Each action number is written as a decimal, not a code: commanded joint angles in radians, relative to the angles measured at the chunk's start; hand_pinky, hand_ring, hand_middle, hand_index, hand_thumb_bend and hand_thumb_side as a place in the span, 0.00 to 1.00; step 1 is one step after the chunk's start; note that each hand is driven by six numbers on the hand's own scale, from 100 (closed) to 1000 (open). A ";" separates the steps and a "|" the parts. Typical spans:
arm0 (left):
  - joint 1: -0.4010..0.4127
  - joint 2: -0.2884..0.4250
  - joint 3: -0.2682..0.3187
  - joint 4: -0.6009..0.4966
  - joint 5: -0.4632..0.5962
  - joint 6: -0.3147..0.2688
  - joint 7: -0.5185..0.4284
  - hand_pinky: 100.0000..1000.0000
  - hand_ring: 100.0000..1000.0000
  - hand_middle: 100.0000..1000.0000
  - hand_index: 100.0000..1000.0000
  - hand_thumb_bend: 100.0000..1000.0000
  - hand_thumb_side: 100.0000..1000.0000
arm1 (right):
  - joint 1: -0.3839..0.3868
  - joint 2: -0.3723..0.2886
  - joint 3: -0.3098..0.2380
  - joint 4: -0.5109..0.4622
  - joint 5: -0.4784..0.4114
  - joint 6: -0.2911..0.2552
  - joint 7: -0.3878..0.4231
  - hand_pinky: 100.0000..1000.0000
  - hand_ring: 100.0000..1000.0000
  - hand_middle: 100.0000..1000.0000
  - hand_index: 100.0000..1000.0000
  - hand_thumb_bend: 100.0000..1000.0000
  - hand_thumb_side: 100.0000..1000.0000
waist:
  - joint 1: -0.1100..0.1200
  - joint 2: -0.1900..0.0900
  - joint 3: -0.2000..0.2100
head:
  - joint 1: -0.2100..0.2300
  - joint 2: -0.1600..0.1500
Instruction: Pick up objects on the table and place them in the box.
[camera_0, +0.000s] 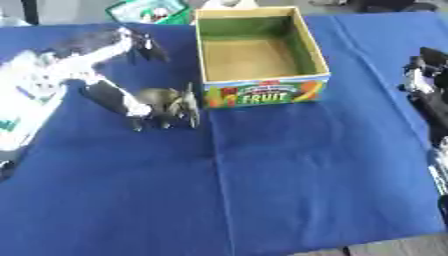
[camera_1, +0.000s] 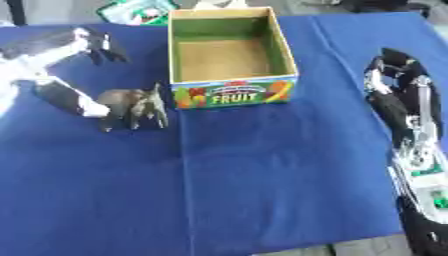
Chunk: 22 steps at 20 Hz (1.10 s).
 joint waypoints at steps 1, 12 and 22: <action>-0.029 -0.008 0.006 0.019 -0.030 -0.007 -0.001 0.66 0.74 0.71 0.77 0.55 0.14 | -0.010 -0.018 -0.003 -0.008 -0.002 -0.002 0.006 0.51 0.72 0.66 0.78 0.00 0.26 | -0.002 -0.020 -0.004 | -0.002 -0.015; -0.027 -0.077 0.023 0.146 -0.179 -0.035 0.024 0.64 0.71 0.67 0.76 0.51 0.05 | -0.011 -0.014 -0.002 -0.006 -0.004 -0.003 0.010 0.51 0.72 0.66 0.78 0.00 0.26 | -0.005 -0.021 -0.013 | -0.007 -0.019; -0.023 -0.110 0.049 0.215 -0.275 -0.038 0.109 0.42 0.49 0.45 0.58 0.22 0.00 | -0.012 -0.012 -0.002 -0.005 -0.006 -0.003 0.011 0.51 0.72 0.66 0.78 0.00 0.26 | -0.008 -0.020 -0.017 | -0.009 -0.023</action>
